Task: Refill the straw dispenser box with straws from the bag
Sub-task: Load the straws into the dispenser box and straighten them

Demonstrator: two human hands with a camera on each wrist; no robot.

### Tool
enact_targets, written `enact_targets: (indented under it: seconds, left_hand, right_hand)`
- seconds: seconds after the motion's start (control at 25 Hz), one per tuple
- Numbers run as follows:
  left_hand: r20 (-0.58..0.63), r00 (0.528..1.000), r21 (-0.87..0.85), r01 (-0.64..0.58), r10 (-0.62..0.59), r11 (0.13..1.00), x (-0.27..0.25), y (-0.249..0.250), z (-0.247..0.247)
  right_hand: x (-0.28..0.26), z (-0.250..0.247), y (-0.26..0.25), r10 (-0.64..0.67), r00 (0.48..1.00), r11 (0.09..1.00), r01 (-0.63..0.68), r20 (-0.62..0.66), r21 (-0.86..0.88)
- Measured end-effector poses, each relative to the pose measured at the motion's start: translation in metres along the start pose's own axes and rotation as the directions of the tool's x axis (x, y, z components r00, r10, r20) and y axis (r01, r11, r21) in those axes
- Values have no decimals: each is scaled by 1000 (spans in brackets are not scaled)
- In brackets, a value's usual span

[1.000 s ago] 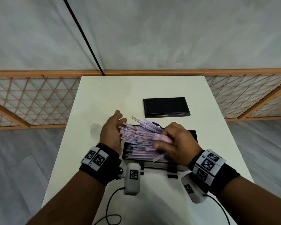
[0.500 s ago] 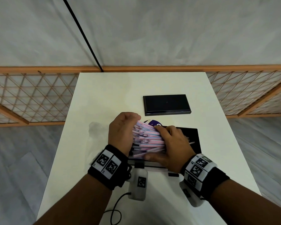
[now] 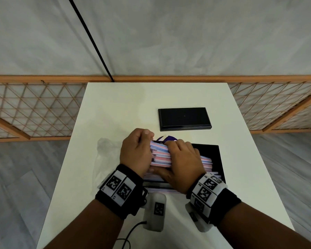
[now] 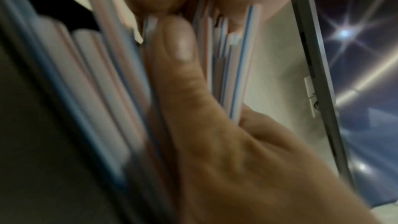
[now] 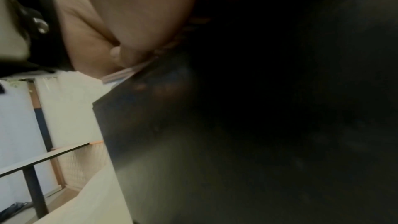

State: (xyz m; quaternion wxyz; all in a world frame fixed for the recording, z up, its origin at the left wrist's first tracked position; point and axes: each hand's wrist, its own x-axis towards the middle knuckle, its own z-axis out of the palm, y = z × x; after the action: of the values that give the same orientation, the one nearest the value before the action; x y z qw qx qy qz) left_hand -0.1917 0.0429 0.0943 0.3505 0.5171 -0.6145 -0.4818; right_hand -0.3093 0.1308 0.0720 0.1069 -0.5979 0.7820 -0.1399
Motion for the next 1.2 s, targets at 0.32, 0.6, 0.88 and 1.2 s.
enact_targets:
  seconds: [0.32,0.6,0.88,1.2]
  left_hand:
    - [149,976,316,-201,161,927,-9,-21,-13]
    - [403,911,627,-346,89,698,-5,-9,-11]
    - [481,877,778,-420,-13,467,-9,5,-6]
    - [203,812,-6,559,-547,829,-3,53,24]
  right_hand:
    - [-18,-13,25,139,961,989,-122,241,-85]
    - [-17,-13,26,145,923,987,-112,357,-112]
    - [-13,-14,27,114,900,992,-81,420,-93]
    - [-8,-25,28,104,846,994,-81,523,-67]
